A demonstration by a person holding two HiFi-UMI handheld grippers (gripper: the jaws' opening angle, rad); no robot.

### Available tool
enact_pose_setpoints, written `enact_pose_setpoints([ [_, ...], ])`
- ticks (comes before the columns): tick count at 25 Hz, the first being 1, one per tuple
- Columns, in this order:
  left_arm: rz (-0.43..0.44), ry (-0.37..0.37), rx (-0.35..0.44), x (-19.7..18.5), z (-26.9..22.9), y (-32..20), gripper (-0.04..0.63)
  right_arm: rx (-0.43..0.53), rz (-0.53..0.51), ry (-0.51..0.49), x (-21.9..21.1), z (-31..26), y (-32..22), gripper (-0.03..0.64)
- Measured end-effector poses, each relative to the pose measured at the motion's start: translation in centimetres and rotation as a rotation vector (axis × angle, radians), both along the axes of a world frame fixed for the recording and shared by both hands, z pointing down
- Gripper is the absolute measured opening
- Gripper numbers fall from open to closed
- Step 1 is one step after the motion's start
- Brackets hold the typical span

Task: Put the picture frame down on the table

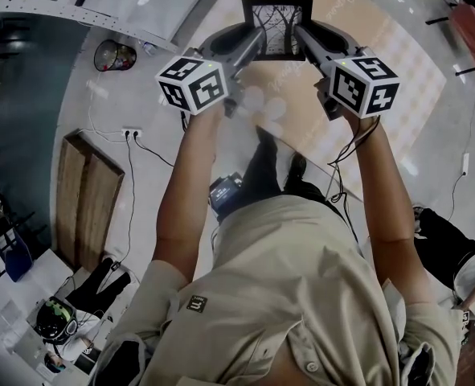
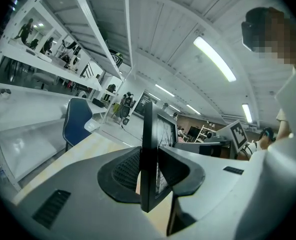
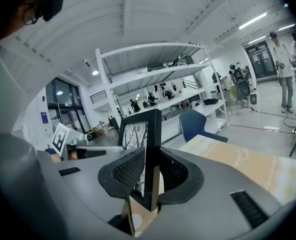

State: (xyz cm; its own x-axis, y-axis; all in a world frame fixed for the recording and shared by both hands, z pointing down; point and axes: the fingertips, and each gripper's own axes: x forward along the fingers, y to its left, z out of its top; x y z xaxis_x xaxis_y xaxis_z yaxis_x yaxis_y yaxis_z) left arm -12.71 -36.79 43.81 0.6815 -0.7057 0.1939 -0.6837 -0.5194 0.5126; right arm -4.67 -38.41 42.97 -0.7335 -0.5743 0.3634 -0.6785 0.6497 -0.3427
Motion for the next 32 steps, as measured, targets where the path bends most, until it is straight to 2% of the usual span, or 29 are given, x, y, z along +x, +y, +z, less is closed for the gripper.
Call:
enact_pose_setpoints([
  [2, -0.001, 0.001, -0.016, -0.8, 0.9, -0.6, 0.097, -0.012, -0.001, 0.005, -0.8, 0.8, -0.6, 0.083],
  [20, 0.039, -0.011, -0.134, 0.3, 7.8, -1.7, 0.097, -0.117, 0.034, 0.045, 0.2, 7.9, -1.5, 0.083],
  [32, 0.055, -0.027, -0.197, 0.7, 10.6, -2.2, 0.097, -0.168, 0.044, 0.069, 0.6, 10.8, -1.9, 0.083],
])
